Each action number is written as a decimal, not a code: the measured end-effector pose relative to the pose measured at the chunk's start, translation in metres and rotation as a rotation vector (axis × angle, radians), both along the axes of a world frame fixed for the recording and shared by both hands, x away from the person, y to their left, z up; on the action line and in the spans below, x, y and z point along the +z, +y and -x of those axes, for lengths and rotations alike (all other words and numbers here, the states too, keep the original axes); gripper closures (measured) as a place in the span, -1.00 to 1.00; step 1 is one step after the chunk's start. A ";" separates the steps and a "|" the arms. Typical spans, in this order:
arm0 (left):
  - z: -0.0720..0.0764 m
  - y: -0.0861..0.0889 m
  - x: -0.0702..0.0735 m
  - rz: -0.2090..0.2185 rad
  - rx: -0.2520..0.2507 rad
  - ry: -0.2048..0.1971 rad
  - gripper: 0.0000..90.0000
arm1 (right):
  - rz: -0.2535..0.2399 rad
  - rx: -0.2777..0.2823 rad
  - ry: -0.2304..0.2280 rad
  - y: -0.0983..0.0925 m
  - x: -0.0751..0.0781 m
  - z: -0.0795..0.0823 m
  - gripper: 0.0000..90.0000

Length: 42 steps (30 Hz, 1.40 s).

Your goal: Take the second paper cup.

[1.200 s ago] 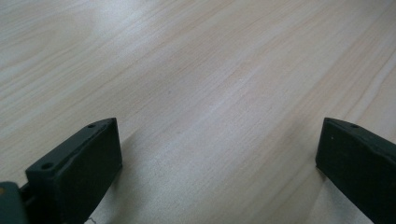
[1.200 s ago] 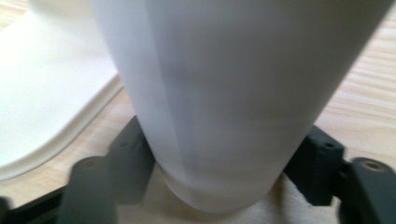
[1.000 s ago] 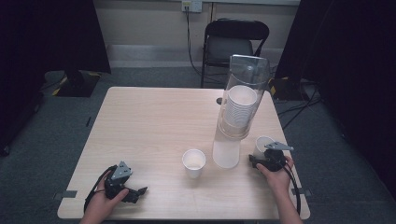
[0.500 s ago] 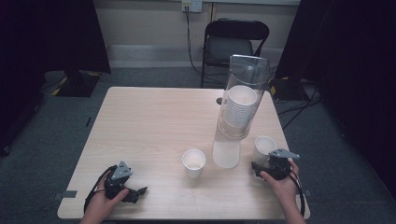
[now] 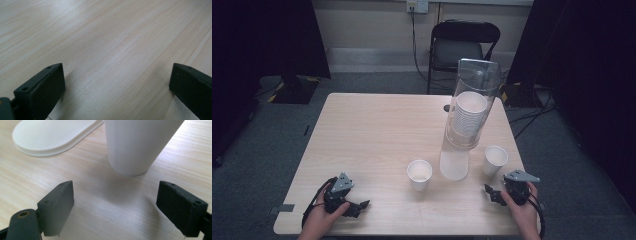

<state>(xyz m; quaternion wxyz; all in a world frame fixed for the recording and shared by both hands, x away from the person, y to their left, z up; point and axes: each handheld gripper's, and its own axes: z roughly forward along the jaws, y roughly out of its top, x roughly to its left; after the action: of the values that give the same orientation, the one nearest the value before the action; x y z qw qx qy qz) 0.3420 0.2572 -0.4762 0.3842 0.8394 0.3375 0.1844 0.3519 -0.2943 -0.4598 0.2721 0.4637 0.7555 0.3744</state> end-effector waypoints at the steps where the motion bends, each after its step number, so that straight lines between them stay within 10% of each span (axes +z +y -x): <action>1: 0.000 0.000 0.000 0.000 0.000 0.000 -1.00 | 0.006 0.006 0.000 0.000 0.000 0.001 -0.70; 42: 0.000 0.000 0.000 -0.001 0.000 0.000 -1.00 | 0.015 0.060 0.001 -0.051 -0.010 0.052 -0.70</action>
<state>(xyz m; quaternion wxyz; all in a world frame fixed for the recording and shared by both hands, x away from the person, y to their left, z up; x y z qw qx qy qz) 0.3420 0.2572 -0.4762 0.3839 0.8395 0.3373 0.1844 0.2999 -0.3456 -0.4702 0.2640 0.4391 0.7719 0.3765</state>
